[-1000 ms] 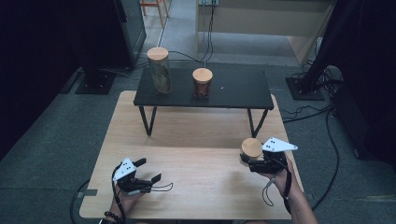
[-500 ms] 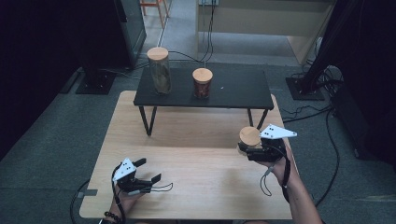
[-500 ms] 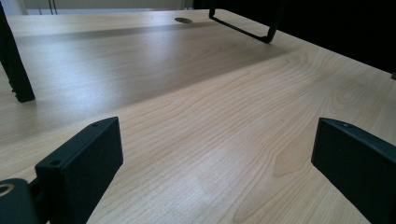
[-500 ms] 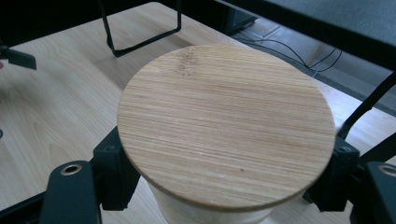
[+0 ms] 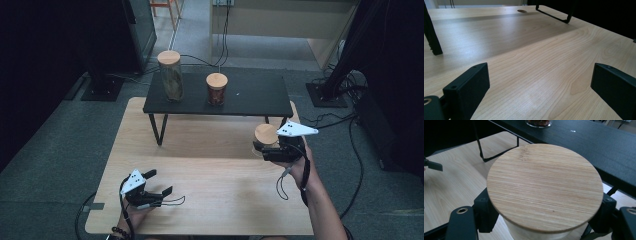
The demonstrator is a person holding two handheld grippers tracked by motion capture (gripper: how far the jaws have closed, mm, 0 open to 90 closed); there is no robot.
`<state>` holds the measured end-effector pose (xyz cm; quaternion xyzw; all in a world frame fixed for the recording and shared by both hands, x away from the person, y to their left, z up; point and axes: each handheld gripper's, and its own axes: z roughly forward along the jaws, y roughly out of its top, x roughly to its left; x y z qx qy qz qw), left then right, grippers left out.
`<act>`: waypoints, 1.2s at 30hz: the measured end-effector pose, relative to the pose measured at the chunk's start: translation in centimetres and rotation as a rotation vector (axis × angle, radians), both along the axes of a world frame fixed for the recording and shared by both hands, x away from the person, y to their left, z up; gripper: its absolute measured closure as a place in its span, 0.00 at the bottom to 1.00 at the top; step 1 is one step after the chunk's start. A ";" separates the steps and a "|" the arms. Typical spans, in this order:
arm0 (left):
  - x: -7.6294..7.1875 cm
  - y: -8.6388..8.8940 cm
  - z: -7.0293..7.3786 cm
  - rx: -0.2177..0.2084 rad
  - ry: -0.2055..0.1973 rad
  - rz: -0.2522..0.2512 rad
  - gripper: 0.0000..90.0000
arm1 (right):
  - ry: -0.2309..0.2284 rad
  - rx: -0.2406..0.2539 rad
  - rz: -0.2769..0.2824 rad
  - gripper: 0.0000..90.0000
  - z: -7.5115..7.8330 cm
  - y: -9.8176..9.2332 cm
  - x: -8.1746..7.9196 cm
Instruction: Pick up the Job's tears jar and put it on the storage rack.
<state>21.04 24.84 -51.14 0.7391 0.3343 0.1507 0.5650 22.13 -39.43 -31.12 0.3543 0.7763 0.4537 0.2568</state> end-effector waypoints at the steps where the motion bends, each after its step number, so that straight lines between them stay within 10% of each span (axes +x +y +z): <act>1: 0.0 0.0 0.0 0.001 0.001 -0.001 0.02 | 0.000 -0.001 0.000 0.28 0.1 0.1 0.1; 36: 0.1 0.1 0.0 -0.002 0.004 -0.006 0.02 | 0.011 0.006 -0.092 0.28 4.3 2.7 6.3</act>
